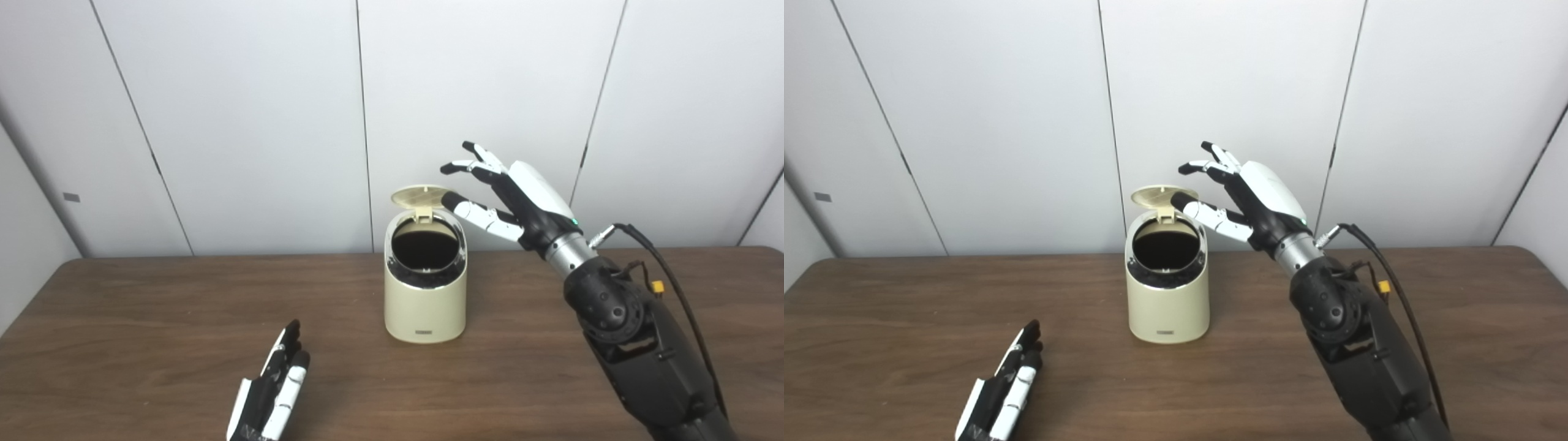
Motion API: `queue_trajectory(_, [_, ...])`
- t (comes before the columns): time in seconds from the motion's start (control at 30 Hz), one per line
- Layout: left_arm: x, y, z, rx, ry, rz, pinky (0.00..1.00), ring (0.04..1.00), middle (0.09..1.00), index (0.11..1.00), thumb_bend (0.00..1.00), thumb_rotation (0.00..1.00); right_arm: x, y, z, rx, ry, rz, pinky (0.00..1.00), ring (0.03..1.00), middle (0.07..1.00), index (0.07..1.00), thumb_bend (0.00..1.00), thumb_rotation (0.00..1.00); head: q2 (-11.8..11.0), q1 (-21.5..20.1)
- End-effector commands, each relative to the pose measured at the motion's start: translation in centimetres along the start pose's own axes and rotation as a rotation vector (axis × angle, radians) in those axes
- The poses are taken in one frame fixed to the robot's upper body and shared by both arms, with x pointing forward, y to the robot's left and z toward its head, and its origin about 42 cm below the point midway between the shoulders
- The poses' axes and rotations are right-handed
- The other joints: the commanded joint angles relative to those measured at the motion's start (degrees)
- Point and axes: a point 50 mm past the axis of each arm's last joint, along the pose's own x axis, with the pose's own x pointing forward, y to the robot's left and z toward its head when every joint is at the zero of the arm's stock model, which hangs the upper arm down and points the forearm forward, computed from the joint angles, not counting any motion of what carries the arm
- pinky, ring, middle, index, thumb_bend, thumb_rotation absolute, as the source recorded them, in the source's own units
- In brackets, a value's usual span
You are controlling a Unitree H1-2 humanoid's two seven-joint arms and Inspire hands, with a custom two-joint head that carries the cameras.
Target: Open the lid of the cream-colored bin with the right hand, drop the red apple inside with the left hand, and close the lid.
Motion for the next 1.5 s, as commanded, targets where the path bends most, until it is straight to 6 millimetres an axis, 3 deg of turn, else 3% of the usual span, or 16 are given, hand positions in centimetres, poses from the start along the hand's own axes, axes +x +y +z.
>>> queue_trajectory(0.0, [0.6,-0.3,0.5,-0.006,-0.036,-0.005,1.0,1.0,1.0,1.0,0.63,0.74,1.0,-2.3,1.4,-0.037,-0.078,-0.064,0.94,1.0,0.997,0.666,0.49,1.0,0.0,-0.1])
queue_trajectory(0.2, [0.8,-0.4,0.6,0.001,-0.035,-0.005,1.0,1.0,1.0,1.0,0.63,0.74,0.6,-1.9,0.8,-0.035,-0.065,-0.044,0.96,1.0,0.987,0.619,0.5,1.0,0.2,-0.1])
queue_trajectory(1.07, [0.8,-0.4,1.1,0.002,-0.043,-0.004,1.0,1.0,1.0,1.0,0.64,0.74,-1.9,1.8,1.3,-0.185,-0.109,0.114,0.97,1.0,0.966,0.695,0.56,0.98,1.1,0.0])
queue_trajectory(1.23, [0.7,-0.5,1.3,0.013,-0.043,0.0,1.0,1.0,1.0,1.0,0.63,0.74,-2.6,1.9,1.1,-0.245,-0.109,0.122,1.0,1.0,0.954,0.705,0.51,0.87,1.6,0.4])
queue_trajectory(1.47, [0.8,-0.6,1.5,0.02,-0.046,0.0,1.0,1.0,1.0,1.0,0.64,0.74,-3.6,1.7,0.3,-0.269,-0.089,0.134,1.0,1.0,0.948,0.699,0.5,0.83,2.0,0.7])
